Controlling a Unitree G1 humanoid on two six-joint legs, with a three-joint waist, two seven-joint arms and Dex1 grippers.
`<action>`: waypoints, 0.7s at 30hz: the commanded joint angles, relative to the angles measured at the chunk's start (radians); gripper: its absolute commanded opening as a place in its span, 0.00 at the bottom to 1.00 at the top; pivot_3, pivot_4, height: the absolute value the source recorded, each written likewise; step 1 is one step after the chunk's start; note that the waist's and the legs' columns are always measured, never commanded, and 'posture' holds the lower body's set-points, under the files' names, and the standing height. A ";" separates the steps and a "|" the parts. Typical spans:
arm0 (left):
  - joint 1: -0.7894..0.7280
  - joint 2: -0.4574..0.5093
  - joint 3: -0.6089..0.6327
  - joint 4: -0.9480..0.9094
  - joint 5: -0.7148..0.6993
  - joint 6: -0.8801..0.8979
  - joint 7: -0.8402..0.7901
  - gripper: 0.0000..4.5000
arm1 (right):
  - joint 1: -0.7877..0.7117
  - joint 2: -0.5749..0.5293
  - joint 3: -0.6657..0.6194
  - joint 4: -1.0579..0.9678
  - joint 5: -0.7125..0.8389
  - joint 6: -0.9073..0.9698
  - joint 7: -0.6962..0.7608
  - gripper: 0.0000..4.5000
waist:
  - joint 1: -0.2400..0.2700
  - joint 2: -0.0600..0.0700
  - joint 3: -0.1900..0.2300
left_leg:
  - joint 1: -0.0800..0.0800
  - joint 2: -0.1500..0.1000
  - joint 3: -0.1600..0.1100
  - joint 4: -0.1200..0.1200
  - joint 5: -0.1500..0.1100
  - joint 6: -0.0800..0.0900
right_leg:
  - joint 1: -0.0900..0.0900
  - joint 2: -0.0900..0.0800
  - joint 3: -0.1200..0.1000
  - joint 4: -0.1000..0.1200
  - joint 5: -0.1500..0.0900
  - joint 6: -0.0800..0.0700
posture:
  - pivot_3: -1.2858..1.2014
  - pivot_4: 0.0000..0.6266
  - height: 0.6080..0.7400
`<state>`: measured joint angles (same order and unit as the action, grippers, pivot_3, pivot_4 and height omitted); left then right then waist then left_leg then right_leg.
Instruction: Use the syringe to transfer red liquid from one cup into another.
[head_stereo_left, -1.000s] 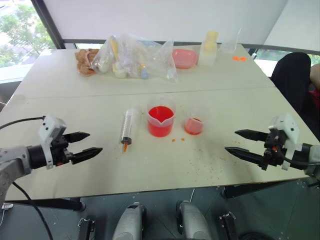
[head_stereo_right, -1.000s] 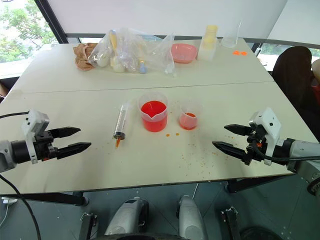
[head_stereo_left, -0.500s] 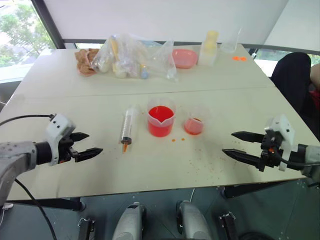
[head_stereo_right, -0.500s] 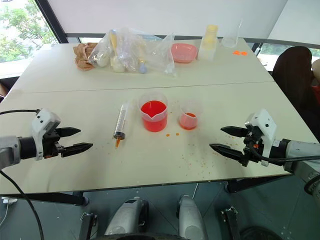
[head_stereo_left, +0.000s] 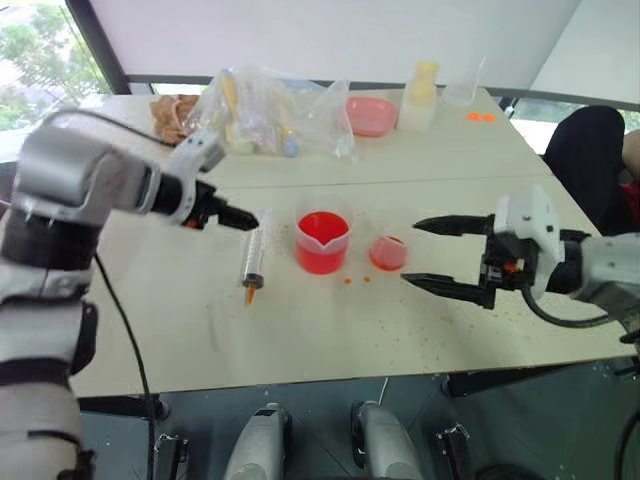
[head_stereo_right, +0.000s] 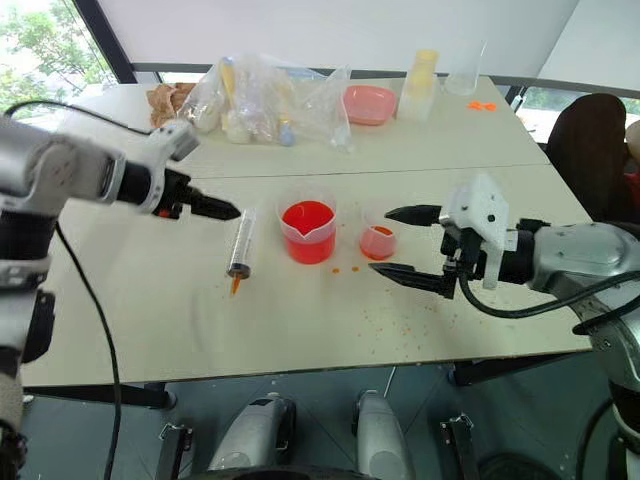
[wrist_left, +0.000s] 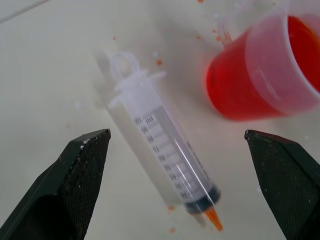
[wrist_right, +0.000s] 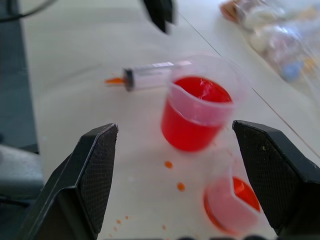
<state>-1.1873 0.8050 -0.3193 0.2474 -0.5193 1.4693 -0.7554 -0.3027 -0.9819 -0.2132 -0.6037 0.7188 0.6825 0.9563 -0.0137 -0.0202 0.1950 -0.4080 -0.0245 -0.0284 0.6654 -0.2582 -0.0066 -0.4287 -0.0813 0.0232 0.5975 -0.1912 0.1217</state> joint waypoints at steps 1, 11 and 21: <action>-0.068 -0.079 -0.091 0.200 0.103 -0.114 -0.038 0.99 | -0.026 -0.003 0.016 -0.023 -0.034 -0.037 -0.013 0.86 | 0.002 0.000 0.000 | 0.000 0.000 0.000 0.000 0.000 0.000 | 0.000 0.000 0.000 0.000 0.000 0.000 | 0.52 0.24 1.00; -0.235 -0.288 -0.224 0.623 0.279 -0.179 -0.177 0.99 | 0.032 0.047 0.012 -0.129 -0.017 -0.005 -0.132 0.86 | 0.008 -0.001 0.001 | -0.002 0.000 -0.001 0.000 0.000 0.001 | -0.002 0.000 0.000 0.000 0.000 0.000 | 0.52 0.24 1.00; -0.206 -0.355 -0.196 0.693 0.343 -0.126 -0.183 0.99 | 0.049 0.058 0.019 -0.123 -0.025 -0.018 -0.163 0.86 | 0.003 -0.001 0.001 | -0.002 0.000 -0.001 0.000 0.000 0.001 | -0.002 0.000 0.000 0.001 0.000 0.000 | 0.52 0.24 1.00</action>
<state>-1.3927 0.4482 -0.5355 0.9444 -0.1950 1.3417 -0.9423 -0.2499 -0.9288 -0.1714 -0.7067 0.6910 0.6811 0.7979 -0.0107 -0.0208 0.1955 -0.4103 -0.0241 -0.0294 0.6655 -0.2586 -0.0059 -0.4308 -0.0815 0.0230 0.5980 -0.1910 0.1219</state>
